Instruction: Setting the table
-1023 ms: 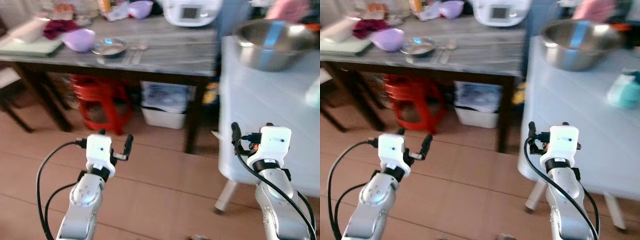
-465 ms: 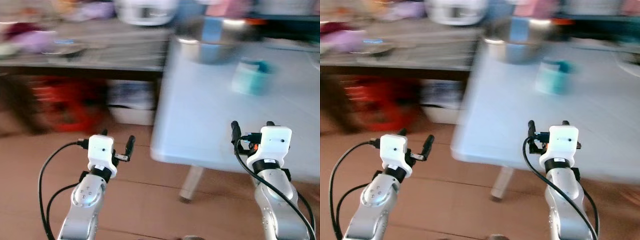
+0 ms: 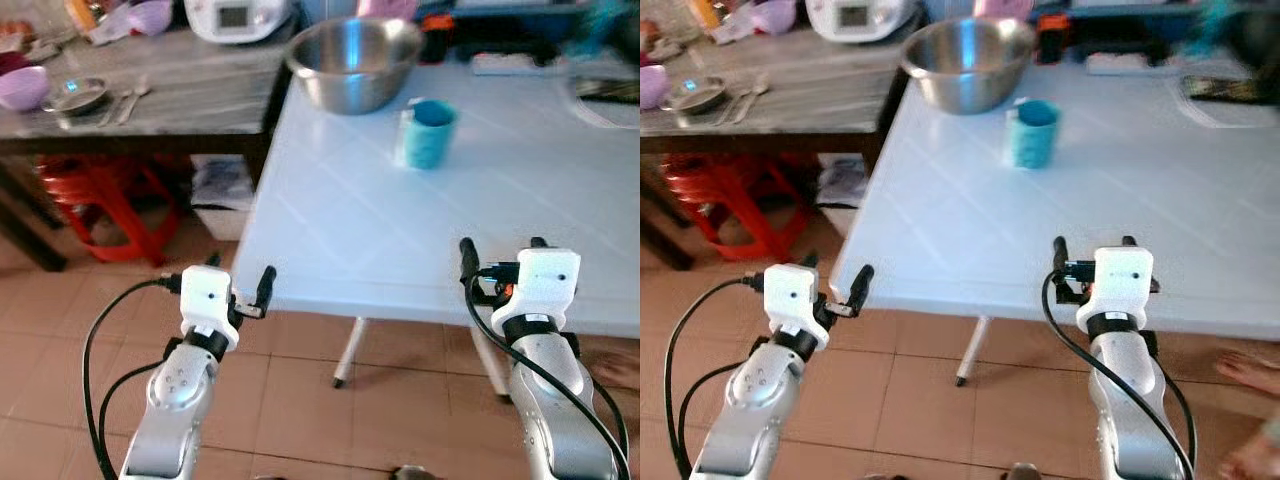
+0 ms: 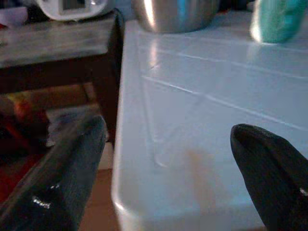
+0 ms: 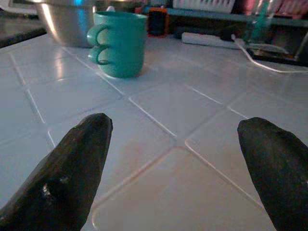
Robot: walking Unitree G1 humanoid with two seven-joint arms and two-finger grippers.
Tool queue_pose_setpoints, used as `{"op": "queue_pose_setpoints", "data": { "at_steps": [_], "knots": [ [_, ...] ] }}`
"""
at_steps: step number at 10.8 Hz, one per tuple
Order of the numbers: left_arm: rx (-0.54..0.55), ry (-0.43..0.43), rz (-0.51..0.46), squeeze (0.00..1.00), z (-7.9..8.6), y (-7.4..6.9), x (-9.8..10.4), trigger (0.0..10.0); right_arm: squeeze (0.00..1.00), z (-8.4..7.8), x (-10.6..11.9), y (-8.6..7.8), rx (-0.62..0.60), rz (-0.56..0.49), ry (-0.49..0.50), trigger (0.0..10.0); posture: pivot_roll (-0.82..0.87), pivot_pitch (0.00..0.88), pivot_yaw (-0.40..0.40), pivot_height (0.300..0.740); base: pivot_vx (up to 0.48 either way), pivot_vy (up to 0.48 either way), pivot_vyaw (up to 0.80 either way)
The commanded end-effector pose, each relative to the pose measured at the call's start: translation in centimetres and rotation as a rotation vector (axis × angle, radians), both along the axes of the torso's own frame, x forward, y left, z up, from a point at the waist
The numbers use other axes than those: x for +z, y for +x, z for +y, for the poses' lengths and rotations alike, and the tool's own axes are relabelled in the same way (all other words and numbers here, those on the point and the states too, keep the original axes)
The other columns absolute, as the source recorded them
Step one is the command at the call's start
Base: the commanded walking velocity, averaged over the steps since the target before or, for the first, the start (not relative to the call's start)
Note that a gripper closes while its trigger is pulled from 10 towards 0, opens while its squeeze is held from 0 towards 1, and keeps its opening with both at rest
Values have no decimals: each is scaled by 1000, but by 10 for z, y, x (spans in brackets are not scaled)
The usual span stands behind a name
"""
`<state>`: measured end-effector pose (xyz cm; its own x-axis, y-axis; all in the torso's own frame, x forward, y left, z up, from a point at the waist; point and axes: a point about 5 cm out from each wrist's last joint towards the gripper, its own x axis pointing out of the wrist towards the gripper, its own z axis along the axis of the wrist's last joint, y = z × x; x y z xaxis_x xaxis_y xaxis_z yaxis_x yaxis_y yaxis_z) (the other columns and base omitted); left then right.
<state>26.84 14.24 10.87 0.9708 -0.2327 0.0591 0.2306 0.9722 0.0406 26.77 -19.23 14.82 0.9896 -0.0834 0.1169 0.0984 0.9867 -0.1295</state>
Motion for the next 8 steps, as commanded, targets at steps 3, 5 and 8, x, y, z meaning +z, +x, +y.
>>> {"op": "queue_pose_setpoints", "data": {
  "at_steps": [3, 5, 8],
  "knots": [
    [-31, -8, 0, 0, 2, -3, 0, 10000, 0, 8, 3, 1, 29, -18, -9, 10000, -97, 155, 95, 740, 167, 0, 0],
    [-42, -11, 0, 0, 1, -3, 0, 10000, 0, 13, 6, 1, 60, -41, -76, 10000, -97, 155, 97, 740, 321, 0, 0],
    [-57, -16, 2, 0, 1, -4, 0, 10000, 0, 15, 5, 2, 58, -39, -61, 10000, -96, 149, 96, 740, 341, 0, 315]
  ]
}}
